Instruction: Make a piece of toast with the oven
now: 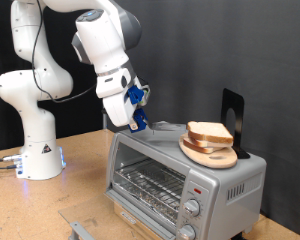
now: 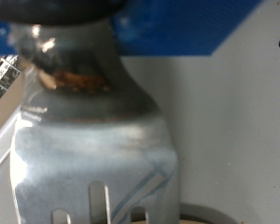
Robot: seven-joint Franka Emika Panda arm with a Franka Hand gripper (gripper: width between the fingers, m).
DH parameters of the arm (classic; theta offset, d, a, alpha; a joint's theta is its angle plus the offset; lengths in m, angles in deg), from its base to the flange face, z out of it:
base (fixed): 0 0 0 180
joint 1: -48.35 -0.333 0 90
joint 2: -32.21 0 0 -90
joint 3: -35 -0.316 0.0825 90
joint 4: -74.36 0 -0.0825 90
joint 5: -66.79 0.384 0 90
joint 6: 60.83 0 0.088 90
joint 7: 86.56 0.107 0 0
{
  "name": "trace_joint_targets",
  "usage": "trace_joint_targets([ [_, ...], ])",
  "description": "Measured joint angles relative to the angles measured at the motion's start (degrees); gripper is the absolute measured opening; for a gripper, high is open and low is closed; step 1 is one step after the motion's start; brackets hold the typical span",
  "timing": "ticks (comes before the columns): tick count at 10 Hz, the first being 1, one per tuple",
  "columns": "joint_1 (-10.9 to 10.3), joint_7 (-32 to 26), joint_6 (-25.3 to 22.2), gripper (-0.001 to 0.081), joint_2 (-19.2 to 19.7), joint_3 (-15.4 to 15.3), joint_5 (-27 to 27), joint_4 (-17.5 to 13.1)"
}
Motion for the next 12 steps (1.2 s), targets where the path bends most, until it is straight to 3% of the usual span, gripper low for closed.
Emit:
trace_joint_targets([
  [12,0.0,0.5,1.3,0.0391,1.0,-0.6,-0.6,-1.0],
])
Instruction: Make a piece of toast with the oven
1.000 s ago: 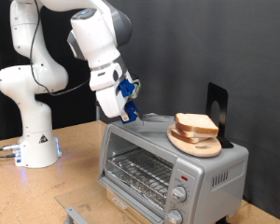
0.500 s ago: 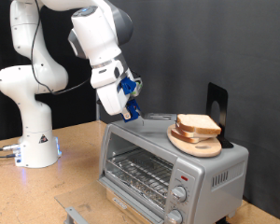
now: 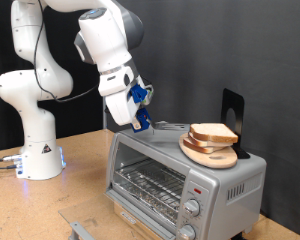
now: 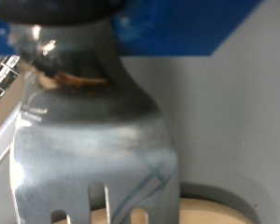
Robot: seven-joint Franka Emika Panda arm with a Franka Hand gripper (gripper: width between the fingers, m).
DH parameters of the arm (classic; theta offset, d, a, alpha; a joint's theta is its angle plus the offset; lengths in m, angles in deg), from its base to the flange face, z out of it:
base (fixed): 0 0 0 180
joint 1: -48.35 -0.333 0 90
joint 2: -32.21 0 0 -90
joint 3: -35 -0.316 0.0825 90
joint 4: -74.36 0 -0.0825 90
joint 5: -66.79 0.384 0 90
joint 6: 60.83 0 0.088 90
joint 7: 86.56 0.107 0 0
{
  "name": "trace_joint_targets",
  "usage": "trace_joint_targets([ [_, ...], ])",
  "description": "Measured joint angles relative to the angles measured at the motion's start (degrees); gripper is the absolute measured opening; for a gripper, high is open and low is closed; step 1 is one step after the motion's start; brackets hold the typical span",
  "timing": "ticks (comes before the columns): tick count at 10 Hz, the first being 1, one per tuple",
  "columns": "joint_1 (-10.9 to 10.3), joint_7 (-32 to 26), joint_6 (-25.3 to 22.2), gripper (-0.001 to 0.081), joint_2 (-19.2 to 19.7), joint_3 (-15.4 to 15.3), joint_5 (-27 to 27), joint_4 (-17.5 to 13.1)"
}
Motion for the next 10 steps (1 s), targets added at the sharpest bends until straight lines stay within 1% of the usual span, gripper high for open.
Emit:
trace_joint_targets([
  [3,-0.2,-1.7,0.0,0.0391,-0.3,0.0,0.2,0.7],
  [7,-0.2,-1.6,1.0,0.0391,-0.6,0.0,0.8,1.0],
  [10,-0.1,-0.4,1.6,0.0391,-0.5,0.0,0.7,0.9],
])
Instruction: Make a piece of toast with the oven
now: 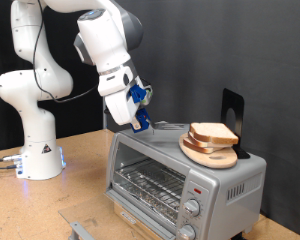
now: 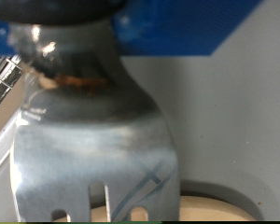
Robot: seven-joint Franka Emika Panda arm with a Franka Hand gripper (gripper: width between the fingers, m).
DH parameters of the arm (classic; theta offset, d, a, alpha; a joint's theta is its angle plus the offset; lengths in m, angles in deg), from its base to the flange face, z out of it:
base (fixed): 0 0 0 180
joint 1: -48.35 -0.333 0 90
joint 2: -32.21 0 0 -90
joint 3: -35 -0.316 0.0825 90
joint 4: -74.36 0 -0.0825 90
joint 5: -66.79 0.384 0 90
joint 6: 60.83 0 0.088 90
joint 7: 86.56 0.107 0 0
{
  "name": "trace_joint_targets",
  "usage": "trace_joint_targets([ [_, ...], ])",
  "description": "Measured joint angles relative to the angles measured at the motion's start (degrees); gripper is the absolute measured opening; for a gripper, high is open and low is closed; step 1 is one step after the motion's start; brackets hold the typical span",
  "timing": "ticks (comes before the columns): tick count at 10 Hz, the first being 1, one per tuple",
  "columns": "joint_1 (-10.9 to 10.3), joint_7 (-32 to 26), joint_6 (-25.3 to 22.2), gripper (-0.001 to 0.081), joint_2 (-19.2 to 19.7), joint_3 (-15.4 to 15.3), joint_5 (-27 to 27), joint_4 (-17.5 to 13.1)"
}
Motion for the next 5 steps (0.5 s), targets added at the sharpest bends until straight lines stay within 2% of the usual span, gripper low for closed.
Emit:
trace_joint_targets([
  [5,0.1,0.3,-0.4,0.0391,0.6,0.0,-0.3,-0.2],
])
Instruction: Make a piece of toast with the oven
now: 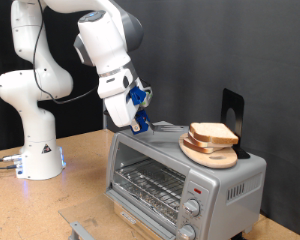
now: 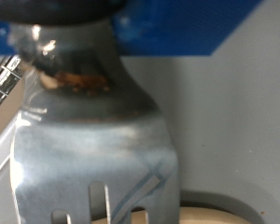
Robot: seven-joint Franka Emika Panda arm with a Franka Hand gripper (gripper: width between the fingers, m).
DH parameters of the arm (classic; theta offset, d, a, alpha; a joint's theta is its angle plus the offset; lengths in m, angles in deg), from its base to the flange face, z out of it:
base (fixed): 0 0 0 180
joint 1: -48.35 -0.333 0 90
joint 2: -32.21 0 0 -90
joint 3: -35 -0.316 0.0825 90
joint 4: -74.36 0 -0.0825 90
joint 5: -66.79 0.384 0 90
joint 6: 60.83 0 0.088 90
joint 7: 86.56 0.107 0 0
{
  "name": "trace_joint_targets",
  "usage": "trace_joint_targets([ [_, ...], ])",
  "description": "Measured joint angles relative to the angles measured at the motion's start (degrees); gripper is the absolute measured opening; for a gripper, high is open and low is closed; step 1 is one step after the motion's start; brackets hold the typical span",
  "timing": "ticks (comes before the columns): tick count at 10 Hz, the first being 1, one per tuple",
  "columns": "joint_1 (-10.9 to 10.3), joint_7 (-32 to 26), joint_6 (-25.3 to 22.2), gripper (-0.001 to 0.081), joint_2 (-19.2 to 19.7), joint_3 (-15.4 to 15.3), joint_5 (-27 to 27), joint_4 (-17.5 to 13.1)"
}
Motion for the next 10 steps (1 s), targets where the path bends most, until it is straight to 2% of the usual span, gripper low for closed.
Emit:
trace_joint_targets([
  [2,0.0,0.9,0.0,0.0391,0.4,0.0,-1.1,-0.6],
  [6,0.1,4.5,-0.5,0.0391,2.9,-0.6,-7.7,-3.2],
  [10,0.0,4.8,-0.4,0.0391,5.0,-0.9,-8.4,-6.5],
])
